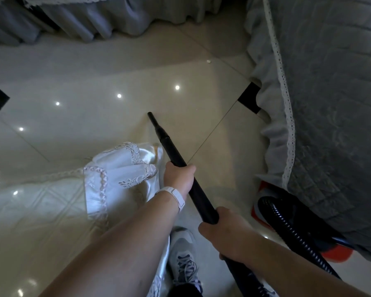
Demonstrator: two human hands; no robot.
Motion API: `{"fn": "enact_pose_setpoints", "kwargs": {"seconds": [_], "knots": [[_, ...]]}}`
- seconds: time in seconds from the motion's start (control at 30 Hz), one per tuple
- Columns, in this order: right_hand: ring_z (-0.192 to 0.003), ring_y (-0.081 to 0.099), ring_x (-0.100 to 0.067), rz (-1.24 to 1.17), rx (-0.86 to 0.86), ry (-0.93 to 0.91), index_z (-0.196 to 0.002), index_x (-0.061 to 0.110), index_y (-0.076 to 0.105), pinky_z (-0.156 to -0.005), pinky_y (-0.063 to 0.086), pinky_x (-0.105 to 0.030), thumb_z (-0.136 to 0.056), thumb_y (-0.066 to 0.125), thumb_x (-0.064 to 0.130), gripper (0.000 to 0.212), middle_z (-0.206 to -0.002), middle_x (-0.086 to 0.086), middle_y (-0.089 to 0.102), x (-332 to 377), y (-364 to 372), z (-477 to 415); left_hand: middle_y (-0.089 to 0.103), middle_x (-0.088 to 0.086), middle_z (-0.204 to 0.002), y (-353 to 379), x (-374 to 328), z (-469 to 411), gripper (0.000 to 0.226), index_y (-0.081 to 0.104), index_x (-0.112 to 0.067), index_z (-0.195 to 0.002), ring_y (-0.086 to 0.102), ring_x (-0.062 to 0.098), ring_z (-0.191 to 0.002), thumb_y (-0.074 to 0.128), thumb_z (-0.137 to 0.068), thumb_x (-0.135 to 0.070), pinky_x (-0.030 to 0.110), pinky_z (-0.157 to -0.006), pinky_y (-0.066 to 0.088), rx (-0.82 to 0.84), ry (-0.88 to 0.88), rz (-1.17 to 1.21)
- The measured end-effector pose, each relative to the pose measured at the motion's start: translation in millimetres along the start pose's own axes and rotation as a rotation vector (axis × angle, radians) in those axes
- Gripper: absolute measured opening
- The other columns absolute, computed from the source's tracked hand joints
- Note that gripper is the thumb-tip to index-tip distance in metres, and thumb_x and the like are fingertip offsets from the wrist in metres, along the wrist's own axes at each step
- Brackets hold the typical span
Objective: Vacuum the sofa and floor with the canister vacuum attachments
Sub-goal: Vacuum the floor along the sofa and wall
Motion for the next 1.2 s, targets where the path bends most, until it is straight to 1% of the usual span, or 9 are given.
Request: {"fn": "enact_pose_setpoints", "kwargs": {"seconds": [0.13, 0.33, 0.43, 0.6, 0.77, 0.9, 1.03, 1.1, 1.2], "knots": [[-0.061, 0.058, -0.018, 0.013, -0.003, 0.006, -0.096, 0.019, 0.055, -0.061, 0.056, -0.031, -0.087, 0.060, 0.035, 0.019, -0.074, -0.001, 0.060, 5, -6, 1, 0.068, 0.008, -0.095, 2, -5, -2, 0.052, 0.056, -0.010, -0.111, 0.071, 0.030, -0.086, 0.056, -0.063, -0.028, 0.046, -0.084, 0.059, 0.009, -0.003, 0.012], [-0.061, 0.057, -0.018, 0.007, -0.042, 0.005, -0.095, 0.020, 0.053, -0.055, 0.047, -0.025, -0.087, 0.059, 0.034, 0.017, -0.076, -0.001, 0.059, 12, -23, 20, 0.067, 0.013, -0.097, 16, -28, 12, 0.038, 0.054, -0.011, -0.108, 0.071, 0.034, -0.091, 0.060, -0.071, -0.019, 0.048, -0.085, 0.059, 0.076, 0.041, 0.038], [-0.058, 0.056, -0.017, -0.006, -0.099, -0.010, -0.093, 0.020, 0.054, -0.054, 0.046, -0.026, -0.085, 0.060, 0.035, 0.018, -0.073, 0.000, 0.060, 15, -40, 29, 0.064, 0.006, -0.089, 21, -48, 24, 0.028, 0.054, -0.014, -0.105, 0.071, 0.031, -0.087, 0.061, -0.079, -0.013, 0.045, -0.082, 0.060, 0.065, 0.088, 0.080], [-0.057, 0.059, -0.017, -0.049, -0.277, -0.079, -0.086, 0.020, 0.054, -0.050, 0.043, -0.027, -0.085, 0.062, 0.039, 0.021, -0.070, -0.001, 0.064, 13, -75, 39, 0.059, 0.000, -0.074, 41, -104, 52, 0.022, 0.054, -0.017, -0.099, 0.067, 0.023, -0.068, 0.060, -0.080, -0.010, 0.038, -0.066, 0.058, 0.071, 0.289, 0.103], [-0.055, 0.058, -0.013, -0.149, -0.367, -0.108, -0.081, 0.021, 0.052, -0.052, 0.042, -0.027, -0.084, 0.067, 0.039, 0.023, -0.064, -0.001, 0.062, 1, -102, 39, 0.067, 0.012, -0.085, 72, -145, 74, 0.032, 0.053, -0.025, -0.108, 0.066, 0.023, -0.068, 0.060, -0.079, -0.014, 0.033, -0.059, 0.057, 0.117, 0.461, 0.013], [-0.059, 0.058, -0.012, -0.181, -0.341, -0.082, -0.082, 0.022, 0.050, -0.053, 0.040, -0.025, -0.084, 0.065, 0.039, 0.023, -0.067, 0.000, 0.061, -14, -113, 31, 0.062, 0.003, -0.080, 94, -139, 71, 0.028, 0.053, -0.028, -0.106, 0.069, 0.031, -0.073, 0.059, -0.082, -0.015, 0.040, -0.066, 0.059, 0.117, 0.402, -0.035], [-0.068, 0.063, -0.012, -0.224, -0.340, -0.037, -0.087, 0.021, 0.052, -0.058, 0.043, -0.023, -0.081, 0.065, 0.039, 0.023, -0.074, -0.001, 0.065, -33, -112, 21, 0.059, 0.000, -0.075, 117, -127, 66, 0.023, 0.051, -0.026, -0.101, 0.062, 0.020, -0.060, 0.056, -0.083, -0.013, 0.043, -0.063, 0.057, 0.136, 0.373, -0.062], [-0.068, 0.060, -0.009, -0.238, -0.342, -0.005, -0.090, 0.021, 0.052, -0.061, 0.044, -0.022, -0.083, 0.064, 0.041, 0.025, -0.075, 0.001, 0.063, -44, -109, 10, 0.057, -0.001, -0.073, 127, -118, 57, 0.019, 0.050, -0.024, -0.096, 0.059, 0.015, -0.056, 0.056, -0.081, -0.014, 0.038, -0.058, 0.054, 0.121, 0.368, -0.117], [-0.078, 0.061, -0.017, -0.289, -0.362, 0.068, -0.100, 0.023, 0.055, -0.071, 0.047, -0.027, -0.083, 0.065, 0.040, 0.025, -0.081, 0.003, 0.065, -54, -99, -5, 0.060, 0.002, -0.076, 141, -105, 39, 0.021, 0.049, -0.027, -0.092, 0.065, 0.027, -0.063, 0.056, -0.073, -0.023, 0.044, -0.063, 0.059, 0.134, 0.330, -0.159]]}}
Point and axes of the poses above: each hand's wrist, its own z-axis away from the middle knuckle, its own y-axis out of the palm, x = y × z, the point moved 10 cm from there along -z, towards the middle knuckle
